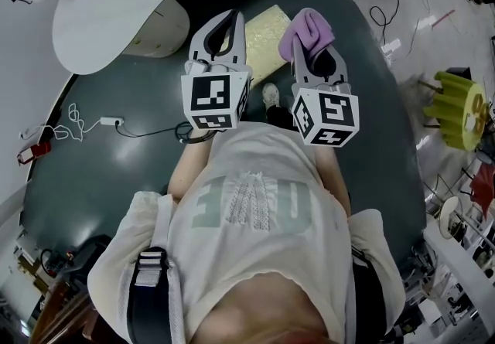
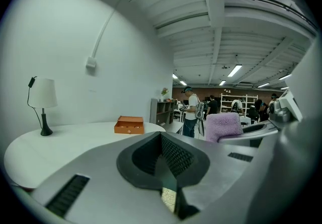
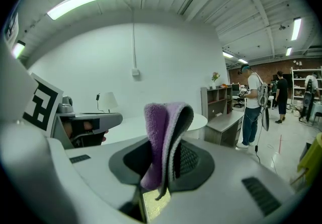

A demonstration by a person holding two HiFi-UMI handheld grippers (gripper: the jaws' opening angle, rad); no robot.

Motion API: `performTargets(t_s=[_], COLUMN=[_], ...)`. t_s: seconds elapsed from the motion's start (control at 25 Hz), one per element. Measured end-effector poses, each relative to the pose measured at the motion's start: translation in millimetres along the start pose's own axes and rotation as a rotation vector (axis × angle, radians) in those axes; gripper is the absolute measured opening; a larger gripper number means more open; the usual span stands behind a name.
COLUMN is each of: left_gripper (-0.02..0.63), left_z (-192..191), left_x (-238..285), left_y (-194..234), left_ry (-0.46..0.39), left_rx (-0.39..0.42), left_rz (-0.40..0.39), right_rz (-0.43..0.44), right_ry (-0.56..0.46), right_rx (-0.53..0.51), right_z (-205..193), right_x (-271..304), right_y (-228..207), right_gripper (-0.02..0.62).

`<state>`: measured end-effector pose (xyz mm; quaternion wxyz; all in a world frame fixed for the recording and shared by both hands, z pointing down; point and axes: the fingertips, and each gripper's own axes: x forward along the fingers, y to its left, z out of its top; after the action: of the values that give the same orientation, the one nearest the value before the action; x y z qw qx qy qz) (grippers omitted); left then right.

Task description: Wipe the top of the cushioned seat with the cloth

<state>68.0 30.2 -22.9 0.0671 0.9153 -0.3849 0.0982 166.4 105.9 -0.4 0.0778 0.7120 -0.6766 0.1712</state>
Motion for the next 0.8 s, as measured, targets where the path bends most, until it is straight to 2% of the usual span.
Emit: performTargets(t_s=[0.24, 0.44, 0.68, 0.8], left_gripper=[0.006, 0.006, 0.006, 0.006], left_z=[-5.6, -41.6, -102.3, -138.2], left_x=[5.0, 27.6, 68.2, 82.4], left_y=[8.8, 17.2, 28.1, 47.1], left_ry=[0.004, 0.049, 0.09, 0.058], left_rx=[-0.01, -0.035, -0.017, -0.026], left_rz=[0.018, 0.004, -0.003, 0.036], right_rz=[0.037, 0.063, 0.117, 0.15], right_ry=[0.003, 0.033, 0.091, 0.137], right_rx=[-0.005, -0.034, -0.041, -0.035], right_z=[-0.5, -15.4, -66.3, -109.2], right_x=[8.9, 41.2, 100.7, 130.7], right_y=[1.6, -3.3, -22.3, -22.1], right_gripper=[0.094, 0.094, 0.094, 0.094])
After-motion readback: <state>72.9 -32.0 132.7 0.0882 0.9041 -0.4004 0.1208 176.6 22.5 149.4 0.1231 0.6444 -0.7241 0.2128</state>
